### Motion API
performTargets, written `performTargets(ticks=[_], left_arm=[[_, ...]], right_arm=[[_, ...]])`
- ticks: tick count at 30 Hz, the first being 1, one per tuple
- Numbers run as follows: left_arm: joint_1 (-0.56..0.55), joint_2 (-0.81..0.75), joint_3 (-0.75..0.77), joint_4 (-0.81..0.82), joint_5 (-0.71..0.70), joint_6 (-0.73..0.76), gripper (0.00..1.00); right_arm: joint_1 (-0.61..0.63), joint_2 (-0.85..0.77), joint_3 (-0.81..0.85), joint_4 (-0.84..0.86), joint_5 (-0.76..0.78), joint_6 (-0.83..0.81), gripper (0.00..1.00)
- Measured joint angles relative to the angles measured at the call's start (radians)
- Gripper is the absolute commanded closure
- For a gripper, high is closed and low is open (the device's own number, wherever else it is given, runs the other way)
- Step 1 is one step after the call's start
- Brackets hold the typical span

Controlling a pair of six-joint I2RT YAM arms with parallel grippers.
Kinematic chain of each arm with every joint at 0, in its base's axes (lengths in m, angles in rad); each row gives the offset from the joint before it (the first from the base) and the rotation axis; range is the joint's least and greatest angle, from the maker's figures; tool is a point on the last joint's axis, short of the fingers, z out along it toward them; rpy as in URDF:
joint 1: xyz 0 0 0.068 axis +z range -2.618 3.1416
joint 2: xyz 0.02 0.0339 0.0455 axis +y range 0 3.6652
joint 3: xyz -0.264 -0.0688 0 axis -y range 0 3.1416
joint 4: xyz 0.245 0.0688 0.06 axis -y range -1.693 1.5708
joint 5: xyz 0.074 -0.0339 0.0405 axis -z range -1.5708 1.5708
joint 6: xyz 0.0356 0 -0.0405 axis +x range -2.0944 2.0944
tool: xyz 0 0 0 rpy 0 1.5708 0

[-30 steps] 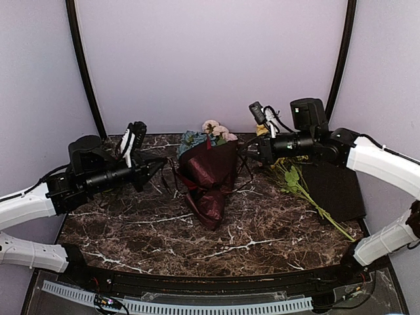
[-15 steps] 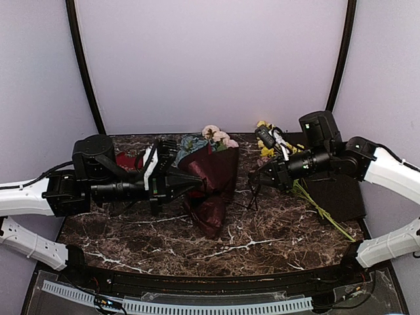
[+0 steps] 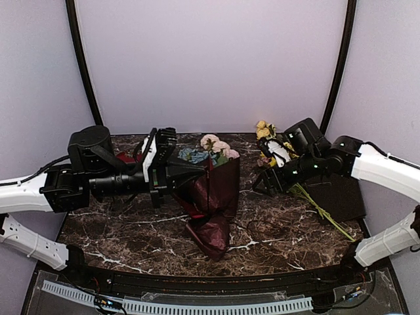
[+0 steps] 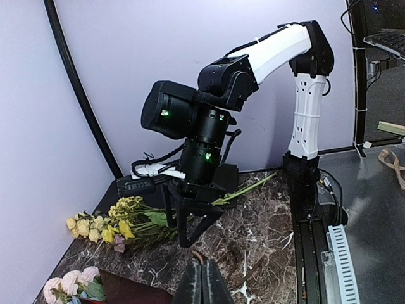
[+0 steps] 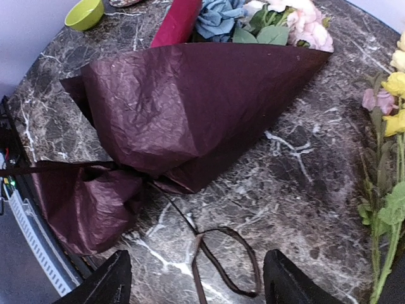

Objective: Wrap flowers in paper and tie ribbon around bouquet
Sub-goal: Cross the ribbon over the folded bouquet.

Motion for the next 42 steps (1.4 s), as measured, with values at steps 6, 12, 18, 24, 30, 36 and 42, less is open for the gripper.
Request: performTargets(ticks=[6, 12, 18, 24, 30, 36, 42], left_arm=[[0.000, 0.015, 0.000, 0.003, -0.043, 0.002, 1.00], [0.000, 0.014, 0.000, 0.016, -0.089, 0.002, 1.00], [0.000, 0.011, -0.015, 0.038, -0.123, 0.001, 1.00], [0.000, 0.003, -0.032, 0.060, -0.132, -0.002, 1.00], [0.000, -0.001, -0.038, 0.073, -0.142, -0.003, 1.00], [0.000, -0.012, -0.055, 0.071, -0.200, -0.010, 1.00], [0.000, -0.072, -0.188, 0.054, -0.336, -0.068, 1.00]], right_arm=[[0.102, 0.022, -0.019, 0.201, -0.217, -0.029, 0.34], [0.208, 0.126, -0.057, 0.517, -0.414, -0.019, 0.35], [0.215, 0.233, -0.085, 0.651, -0.447, 0.009, 0.57], [0.215, 0.255, -0.108, 0.735, -0.413, 0.029, 0.71], [0.213, 0.283, -0.117, 0.762, -0.365, 0.039, 0.96], [0.198, 0.293, -0.119, 0.761, -0.341, 0.041, 1.00], [0.166, 0.278, -0.150, 0.762, -0.327, 0.056, 1.00]])
